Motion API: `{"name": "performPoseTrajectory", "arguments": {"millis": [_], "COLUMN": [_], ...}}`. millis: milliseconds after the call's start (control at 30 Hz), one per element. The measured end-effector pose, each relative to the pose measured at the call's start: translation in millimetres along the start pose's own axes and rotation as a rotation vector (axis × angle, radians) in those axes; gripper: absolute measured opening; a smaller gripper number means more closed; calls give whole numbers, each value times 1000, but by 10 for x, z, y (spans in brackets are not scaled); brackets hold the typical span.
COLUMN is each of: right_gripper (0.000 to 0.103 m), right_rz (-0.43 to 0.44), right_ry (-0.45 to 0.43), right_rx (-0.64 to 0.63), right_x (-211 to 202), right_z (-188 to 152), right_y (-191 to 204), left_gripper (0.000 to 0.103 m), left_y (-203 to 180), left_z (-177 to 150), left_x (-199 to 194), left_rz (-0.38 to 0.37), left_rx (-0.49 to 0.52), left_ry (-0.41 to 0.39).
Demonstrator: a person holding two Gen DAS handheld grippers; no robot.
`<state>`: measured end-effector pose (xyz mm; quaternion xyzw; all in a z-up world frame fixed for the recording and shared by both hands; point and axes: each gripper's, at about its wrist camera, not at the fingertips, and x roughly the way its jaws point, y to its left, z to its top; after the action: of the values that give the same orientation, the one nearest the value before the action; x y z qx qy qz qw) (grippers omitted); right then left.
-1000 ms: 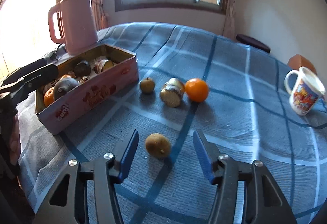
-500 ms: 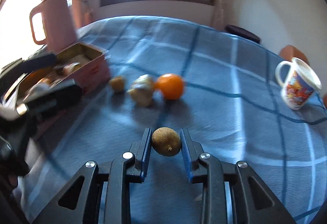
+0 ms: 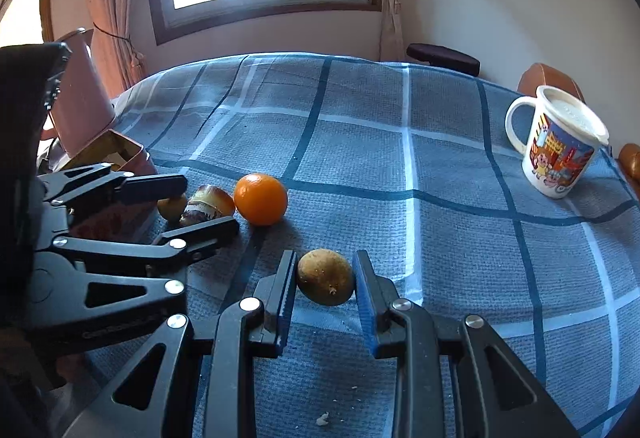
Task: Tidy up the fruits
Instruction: 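Grasp another cylindrical pastry with the left tool while the right tool grasps a brown kiwi, then lift the pastry with the left tool while the right tool holds the kiwi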
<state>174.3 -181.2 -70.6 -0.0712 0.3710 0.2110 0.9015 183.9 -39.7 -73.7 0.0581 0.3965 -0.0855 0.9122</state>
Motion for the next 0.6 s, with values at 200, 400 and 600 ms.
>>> {"name": "performPoseTrajectory", "arguments": {"millis": [200, 400, 600], "right_gripper": [30, 30, 30], "right_rz": [3, 8, 29], "right_ry": [11, -2, -94], "right_rx": [20, 20, 21], "right_x": [27, 1, -183], "right_z": [-3, -5, -32], "right_y": [-26, -32, -35], "left_gripper": [45, 45, 45], "left_y": [6, 27, 3], "left_z": [40, -25, -74], "left_x": [137, -19, -191], "left_rz": [-48, -62, -48], "left_rx": [3, -6, -22], "left_ry": [45, -9, -78]}}
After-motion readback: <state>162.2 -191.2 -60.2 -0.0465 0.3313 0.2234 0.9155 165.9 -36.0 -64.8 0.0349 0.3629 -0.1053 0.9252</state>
